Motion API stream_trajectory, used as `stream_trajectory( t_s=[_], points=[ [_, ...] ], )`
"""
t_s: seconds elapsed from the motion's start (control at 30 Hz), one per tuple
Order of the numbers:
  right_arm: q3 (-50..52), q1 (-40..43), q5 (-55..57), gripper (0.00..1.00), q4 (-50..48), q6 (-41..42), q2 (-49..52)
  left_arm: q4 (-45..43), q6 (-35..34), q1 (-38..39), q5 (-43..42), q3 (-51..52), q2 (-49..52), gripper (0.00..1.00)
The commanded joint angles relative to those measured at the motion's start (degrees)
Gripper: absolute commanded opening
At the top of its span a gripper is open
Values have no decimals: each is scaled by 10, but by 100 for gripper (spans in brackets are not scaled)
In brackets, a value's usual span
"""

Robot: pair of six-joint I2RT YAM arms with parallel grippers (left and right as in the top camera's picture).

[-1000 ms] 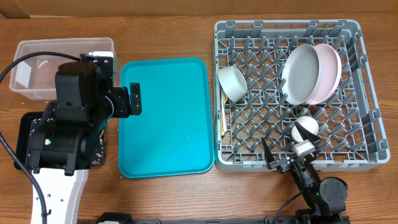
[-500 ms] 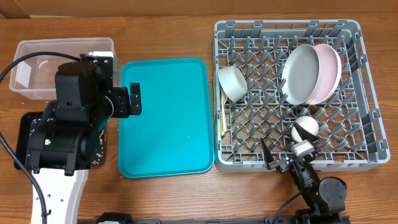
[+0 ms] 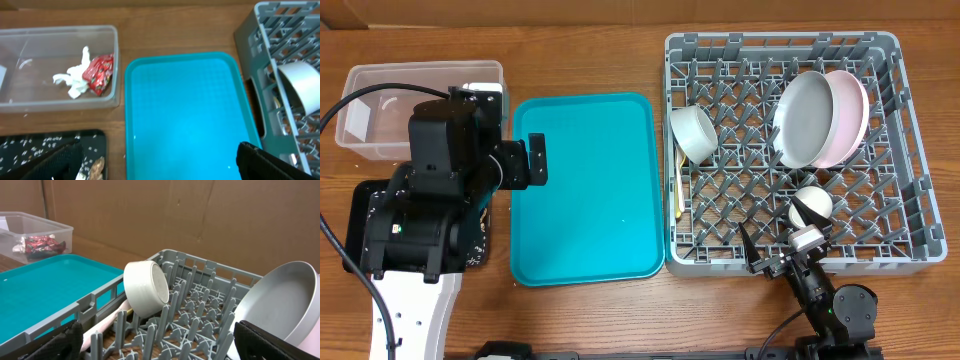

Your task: Sort waste into correct bins and load items into the dishwasher rack

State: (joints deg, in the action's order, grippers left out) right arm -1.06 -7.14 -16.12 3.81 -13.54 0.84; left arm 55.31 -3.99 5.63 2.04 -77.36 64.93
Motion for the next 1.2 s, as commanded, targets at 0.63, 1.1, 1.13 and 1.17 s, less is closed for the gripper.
stream_trajectory(
  t_s=[0.63,1.1,1.13,1.17],
  points=[
    [6,-2,0,100,-6,2,-7,-393,57,-18,40,532,-562,100],
    [6,-2,0,100,-6,2,-7,-545,47,-32,8,771,-647,100],
    [6,-2,0,100,-6,2,-7,-539,47,-33,9,771,-647,100],
    [6,-2,0,100,-6,2,-7,-535,49,-34,10,771,-647,100]
  ],
)
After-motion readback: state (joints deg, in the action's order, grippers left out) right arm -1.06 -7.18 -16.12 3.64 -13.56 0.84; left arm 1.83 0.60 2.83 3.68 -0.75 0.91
